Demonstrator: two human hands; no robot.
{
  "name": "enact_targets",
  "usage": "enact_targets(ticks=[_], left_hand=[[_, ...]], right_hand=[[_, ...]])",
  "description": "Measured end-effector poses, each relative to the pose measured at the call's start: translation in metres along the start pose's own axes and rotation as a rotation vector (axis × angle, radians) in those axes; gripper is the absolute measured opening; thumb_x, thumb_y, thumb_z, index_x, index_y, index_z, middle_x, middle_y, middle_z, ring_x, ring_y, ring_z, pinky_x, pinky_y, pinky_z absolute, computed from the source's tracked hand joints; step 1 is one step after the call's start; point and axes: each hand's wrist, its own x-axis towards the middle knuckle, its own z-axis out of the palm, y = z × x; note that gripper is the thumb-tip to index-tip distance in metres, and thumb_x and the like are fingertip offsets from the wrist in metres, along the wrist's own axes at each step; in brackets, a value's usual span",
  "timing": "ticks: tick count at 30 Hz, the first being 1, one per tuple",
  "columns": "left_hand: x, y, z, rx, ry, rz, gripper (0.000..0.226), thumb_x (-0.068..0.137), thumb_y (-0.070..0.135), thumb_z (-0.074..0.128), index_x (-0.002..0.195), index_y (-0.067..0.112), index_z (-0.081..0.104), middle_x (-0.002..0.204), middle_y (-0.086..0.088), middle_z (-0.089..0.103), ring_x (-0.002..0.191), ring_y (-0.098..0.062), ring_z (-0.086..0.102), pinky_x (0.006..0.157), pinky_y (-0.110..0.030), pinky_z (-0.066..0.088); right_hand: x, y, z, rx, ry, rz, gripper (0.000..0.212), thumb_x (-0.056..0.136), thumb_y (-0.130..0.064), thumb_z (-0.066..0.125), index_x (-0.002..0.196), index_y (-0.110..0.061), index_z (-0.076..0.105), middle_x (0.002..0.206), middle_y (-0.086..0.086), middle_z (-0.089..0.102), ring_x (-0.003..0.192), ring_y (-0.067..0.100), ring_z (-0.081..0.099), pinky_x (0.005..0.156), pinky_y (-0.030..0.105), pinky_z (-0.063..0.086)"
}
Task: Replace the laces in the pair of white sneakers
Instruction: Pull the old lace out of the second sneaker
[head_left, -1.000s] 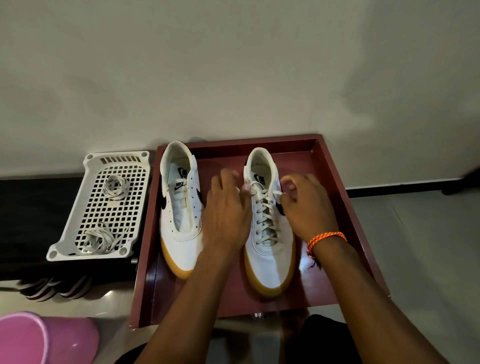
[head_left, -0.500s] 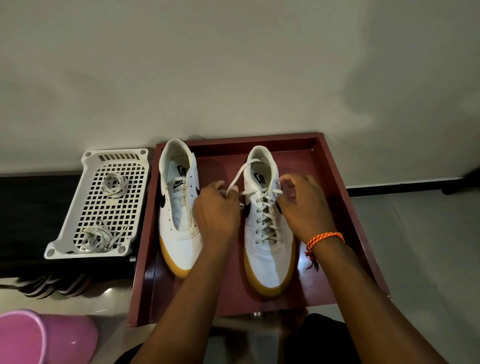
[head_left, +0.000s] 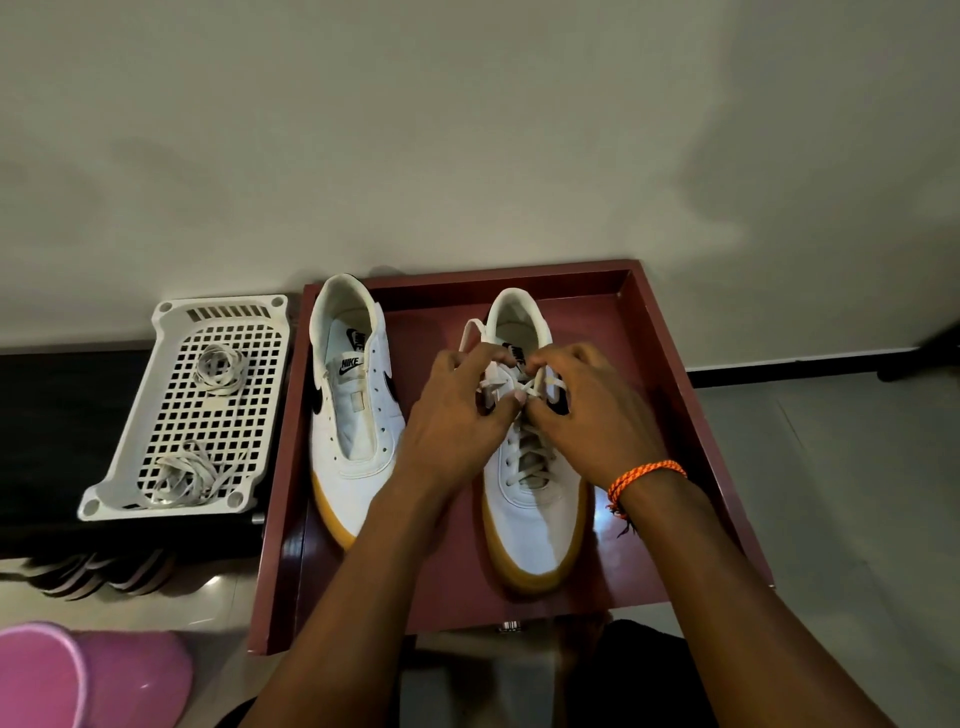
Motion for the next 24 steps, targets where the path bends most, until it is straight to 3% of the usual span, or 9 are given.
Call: enact_targets(ticks=[3,10,14,18,24], left_hand=[[-0.0013,-0.0012,-0.0035,-0.001,-0.001,-0.012,0.035,0.087,0.057,0.068,0.12,0.05,0.059,0.11,0.012,0.052,0.098,-0.008,0.065,0.09,-0.046,0.06],[-0.0029,-0.003,-0.0048,0.031,-0.02,-0.022,0.04,0.072,0.066,0.067,0.107,0.049,0.054,0.103,0.014,0.052,0.089,-0.005,0.063,0.083,-0.047,0.06],[-0.0032,-0.0036,-0.0036,0.026,-0.02,-0.017,0.042,0.073,0.069,0.068,0.106,0.049,0.053,0.102,0.014,0.051,0.089,-0.005,0.062,0.081,-0.044,0.06],[-0.0036,-0.0056,-0.0015,0.027,-0.025,-0.018,0.037,0.084,0.057,0.077,0.109,0.045,0.052,0.103,0.013,0.05,0.084,-0.006,0.061,0.077,-0.039,0.058],[-0.0028,0.0016,0.0039,0.073,0.008,-0.055,0.034,0.082,0.055,0.074,0.105,0.041,0.052,0.103,0.01,0.049,0.082,-0.006,0.058,0.066,-0.025,0.042]], right_hand=[[-0.0001,0.0,-0.0019,0.013,-0.003,-0.001,0.022,0.093,-0.048,0.069,0.11,-0.041,0.059,0.116,-0.013,0.051,0.083,0.008,0.061,0.064,0.031,0.054],[0.0007,-0.0028,-0.0041,0.073,0.014,-0.013,0.022,0.081,-0.034,0.078,0.096,-0.034,0.063,0.105,-0.009,0.055,0.085,0.007,0.058,0.073,0.039,0.059],[0.0012,0.0016,-0.0063,0.088,-0.004,-0.03,0.022,0.081,-0.033,0.08,0.092,-0.035,0.061,0.104,-0.011,0.055,0.088,0.003,0.057,0.074,0.037,0.058],[0.0019,0.0025,-0.0068,0.074,0.016,-0.031,0.021,0.084,-0.031,0.08,0.092,-0.034,0.061,0.104,-0.011,0.056,0.088,0.003,0.058,0.074,0.036,0.058],[0.0013,-0.003,-0.0042,0.054,0.036,-0.053,0.023,0.083,-0.021,0.081,0.093,-0.032,0.064,0.101,-0.006,0.059,0.087,0.01,0.059,0.074,0.038,0.059]])
